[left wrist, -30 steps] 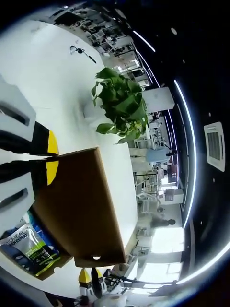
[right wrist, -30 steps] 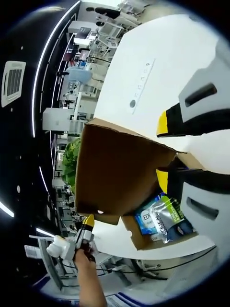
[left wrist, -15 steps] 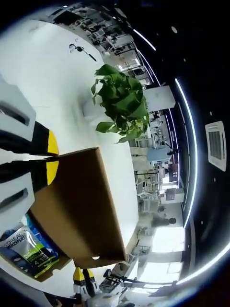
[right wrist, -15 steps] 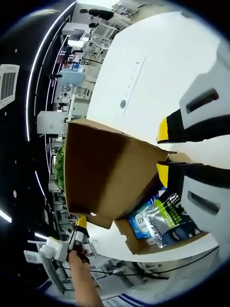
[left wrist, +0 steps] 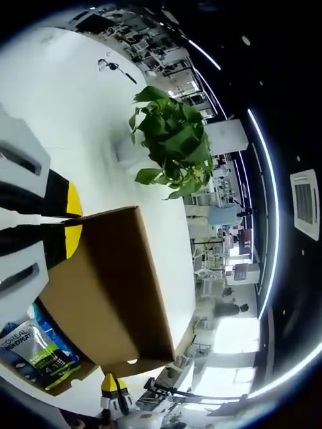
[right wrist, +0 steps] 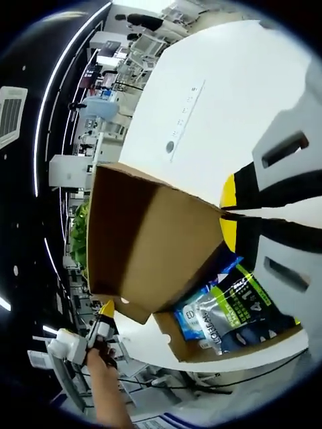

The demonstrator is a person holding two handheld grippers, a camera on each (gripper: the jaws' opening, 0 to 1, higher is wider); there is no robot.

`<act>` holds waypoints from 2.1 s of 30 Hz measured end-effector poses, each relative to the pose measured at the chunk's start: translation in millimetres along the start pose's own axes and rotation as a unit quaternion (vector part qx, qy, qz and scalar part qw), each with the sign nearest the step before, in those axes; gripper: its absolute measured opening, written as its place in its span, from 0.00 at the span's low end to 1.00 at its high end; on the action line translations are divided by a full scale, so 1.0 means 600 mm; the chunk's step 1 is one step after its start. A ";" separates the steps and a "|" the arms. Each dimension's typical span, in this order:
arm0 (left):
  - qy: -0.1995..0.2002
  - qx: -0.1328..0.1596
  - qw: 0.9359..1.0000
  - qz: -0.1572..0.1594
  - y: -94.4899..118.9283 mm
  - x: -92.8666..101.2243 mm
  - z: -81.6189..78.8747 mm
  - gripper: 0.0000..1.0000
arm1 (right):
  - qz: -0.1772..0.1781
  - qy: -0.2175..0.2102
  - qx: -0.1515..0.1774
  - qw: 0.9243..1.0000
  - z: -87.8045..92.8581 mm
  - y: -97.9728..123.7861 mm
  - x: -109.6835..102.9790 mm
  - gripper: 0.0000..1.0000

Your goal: Operate the shoe box by opening the lid, removing the specified soft item, and placing it in the target area until the item is outside and the box remains undamaged.

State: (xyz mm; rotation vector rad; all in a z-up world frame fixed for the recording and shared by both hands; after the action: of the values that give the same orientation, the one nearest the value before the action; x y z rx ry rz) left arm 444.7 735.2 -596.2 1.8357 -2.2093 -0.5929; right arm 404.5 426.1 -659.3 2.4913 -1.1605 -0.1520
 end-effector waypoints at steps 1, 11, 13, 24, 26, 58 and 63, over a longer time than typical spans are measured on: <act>0.000 0.000 1.000 0.000 -0.001 0.000 0.000 0.01 | -0.001 0.001 -0.001 1.000 0.000 0.000 -0.001 0.01; -0.007 0.006 1.000 -0.001 -0.006 -0.002 0.004 0.02 | -0.003 0.026 0.006 1.000 -0.001 0.000 -0.002 0.00; -0.013 0.003 1.000 -0.002 -0.006 -0.002 0.007 0.03 | -0.004 0.027 0.007 1.000 -0.001 0.000 -0.001 0.00; 0.007 -0.014 1.000 -0.006 0.004 0.003 0.049 0.10 | -0.008 0.029 0.006 1.000 -0.002 -0.005 0.002 0.00; 0.013 -0.019 1.000 -0.006 0.009 0.006 0.058 0.10 | -0.008 0.029 0.005 1.000 -0.003 -0.006 0.003 0.00; 0.024 -0.062 0.998 -0.010 0.001 0.020 0.113 0.02 | -0.017 0.035 -0.020 0.999 0.003 -0.035 0.021 0.02; 0.026 -0.065 0.997 -0.010 -0.002 0.018 0.116 0.02 | -0.016 0.035 -0.025 0.999 0.005 -0.038 0.022 0.03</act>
State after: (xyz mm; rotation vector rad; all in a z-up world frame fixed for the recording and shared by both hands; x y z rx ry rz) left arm 415.0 736.3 -660.3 1.7888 -2.0698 -0.6675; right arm 428.7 428.7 -670.2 2.4519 -1.0750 -0.1002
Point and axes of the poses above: the point that each gripper's makers call its tool centre point, and the gripper's own axes: y roughly backward along the fingers, x roughly to its right, z roughly out of its underside, the point moved 2 cm from there along y, roughly backward along the fingers, and after that the axes turned 7 degrees about x, right-handed, at the moved point
